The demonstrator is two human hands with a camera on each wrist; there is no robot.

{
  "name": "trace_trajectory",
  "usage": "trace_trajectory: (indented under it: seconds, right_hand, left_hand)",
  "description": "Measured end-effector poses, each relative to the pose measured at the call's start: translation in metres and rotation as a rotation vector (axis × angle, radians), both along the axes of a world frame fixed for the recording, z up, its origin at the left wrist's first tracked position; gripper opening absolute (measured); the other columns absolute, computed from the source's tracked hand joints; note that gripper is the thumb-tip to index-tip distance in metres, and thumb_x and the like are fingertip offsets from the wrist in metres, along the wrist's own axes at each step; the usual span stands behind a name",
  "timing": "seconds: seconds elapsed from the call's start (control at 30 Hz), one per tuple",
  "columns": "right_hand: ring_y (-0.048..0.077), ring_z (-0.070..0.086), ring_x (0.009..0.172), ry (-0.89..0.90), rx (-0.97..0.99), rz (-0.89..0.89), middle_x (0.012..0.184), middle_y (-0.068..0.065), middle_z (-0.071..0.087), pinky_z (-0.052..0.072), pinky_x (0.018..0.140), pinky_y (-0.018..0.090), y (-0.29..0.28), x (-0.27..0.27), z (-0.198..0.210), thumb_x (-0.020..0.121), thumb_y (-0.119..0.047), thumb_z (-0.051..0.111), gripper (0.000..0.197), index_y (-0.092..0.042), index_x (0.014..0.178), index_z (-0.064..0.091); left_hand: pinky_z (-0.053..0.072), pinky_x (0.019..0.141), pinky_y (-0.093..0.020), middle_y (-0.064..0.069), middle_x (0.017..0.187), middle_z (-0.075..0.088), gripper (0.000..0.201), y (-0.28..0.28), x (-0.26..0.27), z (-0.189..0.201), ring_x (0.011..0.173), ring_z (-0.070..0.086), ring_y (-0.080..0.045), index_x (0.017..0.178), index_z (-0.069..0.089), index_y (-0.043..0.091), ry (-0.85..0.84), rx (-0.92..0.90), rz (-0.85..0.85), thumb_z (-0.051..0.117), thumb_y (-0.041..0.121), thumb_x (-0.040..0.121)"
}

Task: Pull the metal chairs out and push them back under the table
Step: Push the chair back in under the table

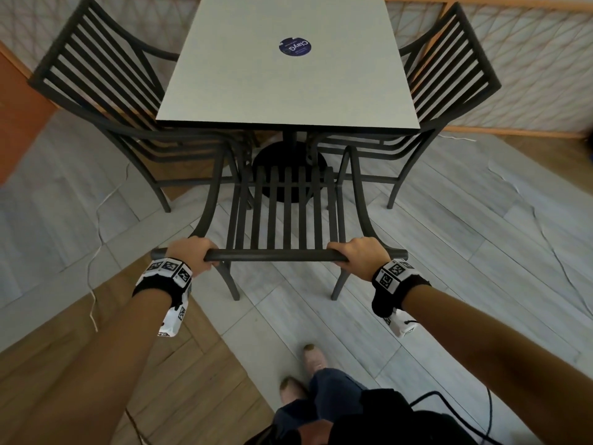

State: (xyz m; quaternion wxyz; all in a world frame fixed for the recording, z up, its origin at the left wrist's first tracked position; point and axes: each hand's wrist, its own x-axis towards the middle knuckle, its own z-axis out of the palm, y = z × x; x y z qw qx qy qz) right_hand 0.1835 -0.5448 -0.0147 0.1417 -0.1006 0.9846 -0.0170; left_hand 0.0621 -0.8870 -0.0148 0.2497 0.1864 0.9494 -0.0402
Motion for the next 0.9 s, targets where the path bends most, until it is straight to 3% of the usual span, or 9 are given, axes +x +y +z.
trace_trajectory:
  seconds: [0.23, 0.33, 0.43, 0.57, 0.7, 0.83, 0.9]
  right_hand:
    - [0.016, 0.049, 0.062, -0.06, -0.064, 0.015, 0.07, -0.005, 0.053, 0.02, 0.047, 0.018, 0.001, -0.004, 0.001, 0.097, -0.037, 0.044, 0.022, -0.025, 0.111, 0.057]
    - [0.017, 0.05, 0.071, -0.094, -0.077, 0.09, 0.075, -0.003, 0.054, 0.03, 0.051, 0.023, -0.006, -0.015, 0.003, 0.094, -0.038, 0.046, 0.022, -0.024, 0.108, 0.056]
    - [0.02, 0.054, 0.088, -0.084, -0.136, 0.137, 0.088, -0.002, 0.064, 0.044, 0.065, 0.031, -0.022, -0.026, 0.005, 0.088, -0.043, 0.05, 0.025, -0.028, 0.108, 0.052]
    - [0.016, 0.054, 0.095, -0.11, -0.246, 0.185, 0.102, -0.004, 0.062, 0.05, 0.075, 0.035, -0.062, -0.044, 0.009, 0.085, -0.053, 0.054, 0.042, -0.031, 0.121, 0.047]
    - [0.009, 0.056, 0.094, -0.069, -0.428, 0.267, 0.105, -0.008, 0.06, 0.051, 0.077, 0.029, -0.125, -0.081, 0.013, 0.084, -0.056, 0.056, 0.039, -0.036, 0.117, 0.052]
    - [-0.002, 0.052, 0.088, 0.009, -0.548, 0.314, 0.107, -0.011, 0.063, 0.044, 0.076, 0.012, -0.212, -0.134, 0.027, 0.086, -0.047, 0.059, 0.03, -0.03, 0.111, 0.061]
    - [0.0, 0.055, 0.086, 0.043, -0.573, 0.292, 0.103, -0.013, 0.061, 0.051, 0.077, 0.02, -0.256, -0.164, 0.033, 0.087, -0.044, 0.058, 0.025, -0.03, 0.108, 0.061]
  left_hand:
    - [0.056, 0.081, -0.039, 0.003, 0.09, 0.072, 0.022, -0.001, 0.001, -0.002, 0.086, 0.067, -0.023, 0.096, 0.067, 0.035, 0.01, 0.017, 0.01, 0.058, 0.022, 0.082]
    - [0.055, 0.08, -0.039, 0.003, 0.089, 0.072, 0.019, -0.004, 0.002, -0.002, 0.086, 0.067, -0.022, 0.097, 0.067, 0.031, 0.033, 0.053, 0.021, 0.058, 0.023, 0.082]
    - [0.046, 0.083, -0.033, 0.005, 0.091, 0.072, 0.031, -0.008, 0.008, -0.005, 0.088, 0.067, -0.02, 0.109, 0.057, 0.034, 0.081, 0.162, 0.055, 0.056, 0.017, 0.084]
    - [0.034, 0.1, -0.039, 0.007, 0.105, 0.069, 0.05, -0.028, 0.027, -0.006, 0.104, 0.061, -0.019, 0.124, 0.048, 0.031, 0.195, 0.412, 0.146, 0.061, 0.014, 0.079]
    - [0.038, 0.098, -0.036, 0.002, 0.12, 0.061, 0.047, -0.072, 0.043, -0.012, 0.115, 0.054, -0.021, 0.119, 0.056, 0.025, 0.38, 0.505, 0.249, 0.06, 0.009, 0.076]
    - [0.048, 0.09, -0.037, -0.007, 0.131, 0.056, 0.063, -0.154, 0.047, -0.033, 0.112, 0.057, -0.029, 0.13, 0.04, 0.028, 0.3, 0.557, 0.388, 0.055, -0.001, 0.076]
    - [0.05, 0.082, -0.033, -0.014, 0.126, 0.059, 0.061, -0.211, 0.044, -0.04, 0.101, 0.063, -0.033, 0.132, 0.038, 0.025, 0.204, 0.582, 0.472, 0.052, -0.003, 0.08]
